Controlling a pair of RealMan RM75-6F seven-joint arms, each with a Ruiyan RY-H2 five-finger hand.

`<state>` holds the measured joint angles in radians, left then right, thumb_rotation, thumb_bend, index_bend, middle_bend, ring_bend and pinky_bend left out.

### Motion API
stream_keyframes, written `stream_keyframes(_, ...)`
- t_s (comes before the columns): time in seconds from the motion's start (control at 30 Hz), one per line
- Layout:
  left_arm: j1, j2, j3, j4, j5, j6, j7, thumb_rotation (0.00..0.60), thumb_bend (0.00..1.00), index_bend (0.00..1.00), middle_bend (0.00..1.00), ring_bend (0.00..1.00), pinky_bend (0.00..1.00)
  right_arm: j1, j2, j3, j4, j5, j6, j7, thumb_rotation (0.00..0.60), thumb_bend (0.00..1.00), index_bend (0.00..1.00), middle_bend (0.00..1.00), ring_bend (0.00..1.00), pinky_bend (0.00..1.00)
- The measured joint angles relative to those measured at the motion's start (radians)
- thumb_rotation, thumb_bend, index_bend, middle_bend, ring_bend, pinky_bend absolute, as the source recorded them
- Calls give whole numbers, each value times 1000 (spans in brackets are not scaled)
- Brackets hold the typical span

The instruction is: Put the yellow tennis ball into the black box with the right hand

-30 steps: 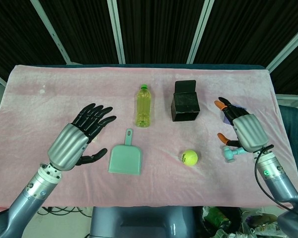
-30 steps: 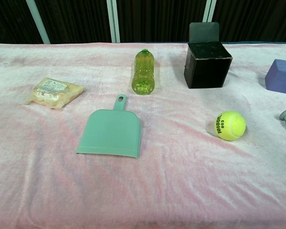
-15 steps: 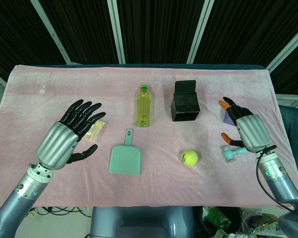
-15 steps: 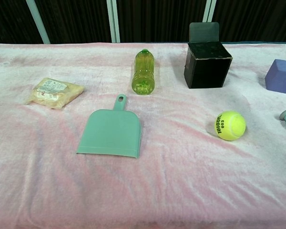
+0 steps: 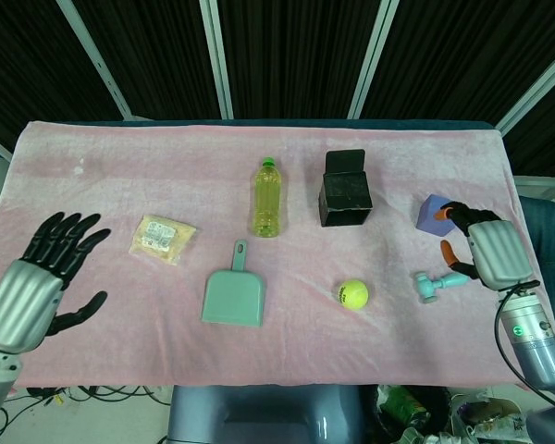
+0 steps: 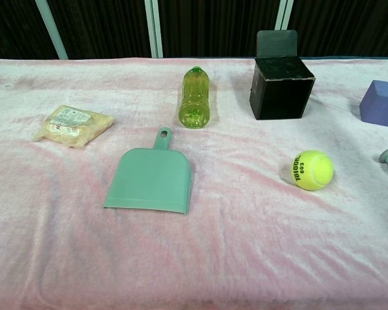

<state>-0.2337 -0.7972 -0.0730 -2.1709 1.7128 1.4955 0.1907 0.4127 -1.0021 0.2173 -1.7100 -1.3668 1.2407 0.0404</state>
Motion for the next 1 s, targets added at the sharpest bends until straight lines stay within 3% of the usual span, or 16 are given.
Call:
stream_keyframes(0.07,60,12,40,40,27,55,-32,600,269,119,45,0,9,-11,-5,-15,11,-6,6,-4,600,961,729,585,664,811)
stream_keyframes(0.13,113,12,77,97,44,96,-70,600,269,121,44,0,8,-23,-17,-26,25,-14,24,-22,600,999,828,662,742,893)
stream_keyframes(0.3,223,-29,162,245,60,162,-174,600,270,123,44,0,8,-53,-53,-76,48,-37,48,-107,600,1000,930,749,844,992)
stream_keyframes(0.63,302,-169,216,508,56,207,-240,600,270,122,46,0,3,-142,-134,-265,43,-157,41,-177,600,1000,941,818,935,1000)
stream_keyframes(0.83,307,-184,216,522,23,171,-221,600,271,123,45,0,0,-194,-215,-346,56,-217,38,-191,600,1000,942,831,946,1000)
stream_keyframes(1.0,306,-182,210,509,12,155,-177,600,270,122,45,0,0,-190,-271,-361,67,-234,-7,-203,600,1000,943,835,949,1000)
